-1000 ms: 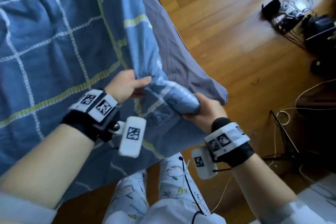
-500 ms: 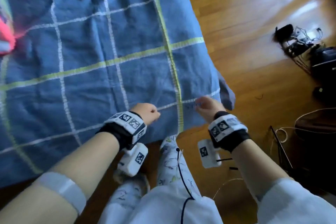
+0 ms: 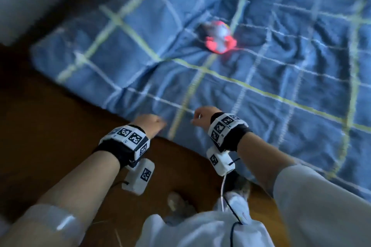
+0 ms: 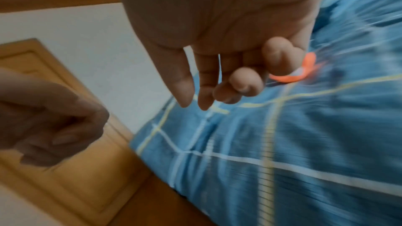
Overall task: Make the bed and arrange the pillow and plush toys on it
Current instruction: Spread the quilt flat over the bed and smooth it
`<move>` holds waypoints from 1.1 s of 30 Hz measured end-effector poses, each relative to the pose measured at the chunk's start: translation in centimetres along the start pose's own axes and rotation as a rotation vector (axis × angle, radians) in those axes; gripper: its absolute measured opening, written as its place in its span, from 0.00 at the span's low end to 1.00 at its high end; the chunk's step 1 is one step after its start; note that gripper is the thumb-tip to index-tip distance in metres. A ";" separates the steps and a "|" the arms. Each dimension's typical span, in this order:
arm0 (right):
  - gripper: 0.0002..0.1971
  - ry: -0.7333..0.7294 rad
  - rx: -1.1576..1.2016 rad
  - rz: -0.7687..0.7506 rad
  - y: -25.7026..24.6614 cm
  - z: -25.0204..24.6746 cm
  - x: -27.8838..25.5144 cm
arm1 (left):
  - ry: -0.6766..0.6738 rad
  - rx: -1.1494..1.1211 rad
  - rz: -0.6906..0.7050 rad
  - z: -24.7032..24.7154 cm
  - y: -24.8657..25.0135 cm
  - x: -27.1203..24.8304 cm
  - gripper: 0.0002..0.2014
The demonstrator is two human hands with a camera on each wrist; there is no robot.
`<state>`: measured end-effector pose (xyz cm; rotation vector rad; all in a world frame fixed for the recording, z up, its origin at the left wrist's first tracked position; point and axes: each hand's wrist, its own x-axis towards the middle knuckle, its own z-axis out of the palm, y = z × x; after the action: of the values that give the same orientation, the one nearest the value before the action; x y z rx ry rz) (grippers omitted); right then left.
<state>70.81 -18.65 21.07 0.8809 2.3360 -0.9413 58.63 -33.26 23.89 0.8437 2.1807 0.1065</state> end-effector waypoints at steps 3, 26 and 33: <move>0.11 0.007 -0.041 -0.152 -10.2 0.1 2.2 | 0.165 -0.164 -0.101 -5.4 -8.4 -2.6 0.19; 0.09 -0.128 -0.252 -0.382 -53.3 -3.7 32.5 | 0.315 -0.458 -0.431 -34.3 -42.8 8.9 0.18; 0.17 -0.169 -0.333 -0.390 -64.0 -1.9 41.6 | 0.235 -0.591 -0.488 -39.5 -53.9 13.4 0.17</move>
<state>-3.28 -36.99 24.29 0.2096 2.4594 -0.7027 -4.23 -59.65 24.78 -0.0391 2.3173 0.5926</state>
